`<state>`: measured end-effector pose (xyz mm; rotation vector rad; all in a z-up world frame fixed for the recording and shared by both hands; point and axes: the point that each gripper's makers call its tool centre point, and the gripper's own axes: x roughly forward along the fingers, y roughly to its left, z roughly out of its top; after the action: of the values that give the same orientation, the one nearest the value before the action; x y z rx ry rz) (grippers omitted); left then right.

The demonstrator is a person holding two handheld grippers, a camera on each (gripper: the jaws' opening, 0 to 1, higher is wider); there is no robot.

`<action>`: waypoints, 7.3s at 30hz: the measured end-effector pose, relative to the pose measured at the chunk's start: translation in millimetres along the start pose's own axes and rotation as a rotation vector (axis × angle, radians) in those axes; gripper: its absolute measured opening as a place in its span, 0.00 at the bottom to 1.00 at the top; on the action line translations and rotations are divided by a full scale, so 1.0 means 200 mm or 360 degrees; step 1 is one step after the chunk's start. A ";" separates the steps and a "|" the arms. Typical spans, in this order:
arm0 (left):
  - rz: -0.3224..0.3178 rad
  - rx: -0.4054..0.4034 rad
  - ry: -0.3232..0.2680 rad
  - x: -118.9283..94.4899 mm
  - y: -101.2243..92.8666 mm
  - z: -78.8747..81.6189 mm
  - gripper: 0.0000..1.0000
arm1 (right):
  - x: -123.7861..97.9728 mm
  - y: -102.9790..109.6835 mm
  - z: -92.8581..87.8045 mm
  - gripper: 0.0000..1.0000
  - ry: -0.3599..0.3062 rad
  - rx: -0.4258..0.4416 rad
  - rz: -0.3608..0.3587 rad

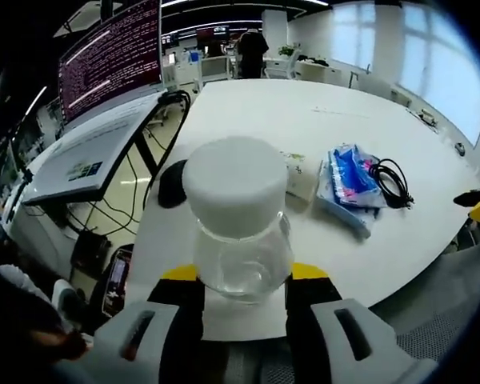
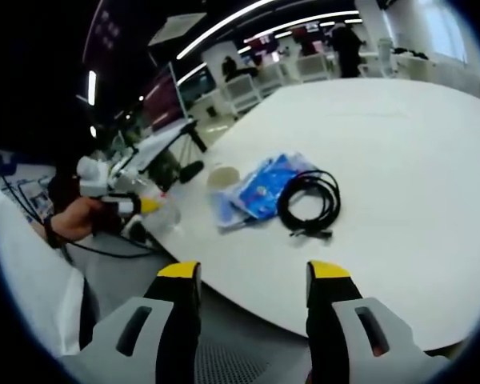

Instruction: Arrange the tabletop items into an orderly group along one side of the table until the central work area is clear of visible clutter.

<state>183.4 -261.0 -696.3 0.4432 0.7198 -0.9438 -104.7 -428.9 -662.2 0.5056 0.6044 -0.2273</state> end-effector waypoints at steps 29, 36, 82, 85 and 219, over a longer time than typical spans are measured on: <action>-0.0121 0.0005 -0.0128 0.13 -0.04 0.16 0.42 | -0.11 -0.12 -0.05 0.51 -0.0048 0.0090 -0.0128; -0.0143 0.0009 -0.0126 0.14 -0.05 0.21 0.42 | -0.11 -0.13 -0.03 0.51 -0.0068 0.0103 -0.0144; -0.0086 -0.0202 -0.0235 0.55 -0.03 0.91 0.42 | -0.11 -0.17 0.04 0.53 -0.0001 0.0034 -0.0114; -0.0080 -0.0191 -0.0234 0.60 -0.03 0.93 0.42 | -0.11 -0.19 0.02 0.53 0.0020 0.0045 -0.0117; -0.0523 -0.0119 -0.0293 0.33 -0.16 0.67 0.56 | -0.05 -0.08 -0.01 0.54 -0.0037 0.0082 -0.0055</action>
<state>230.3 -400.1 -653.5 0.1699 0.6685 -1.2439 -119.3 -441.5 -664.7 0.5420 0.5858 -0.2817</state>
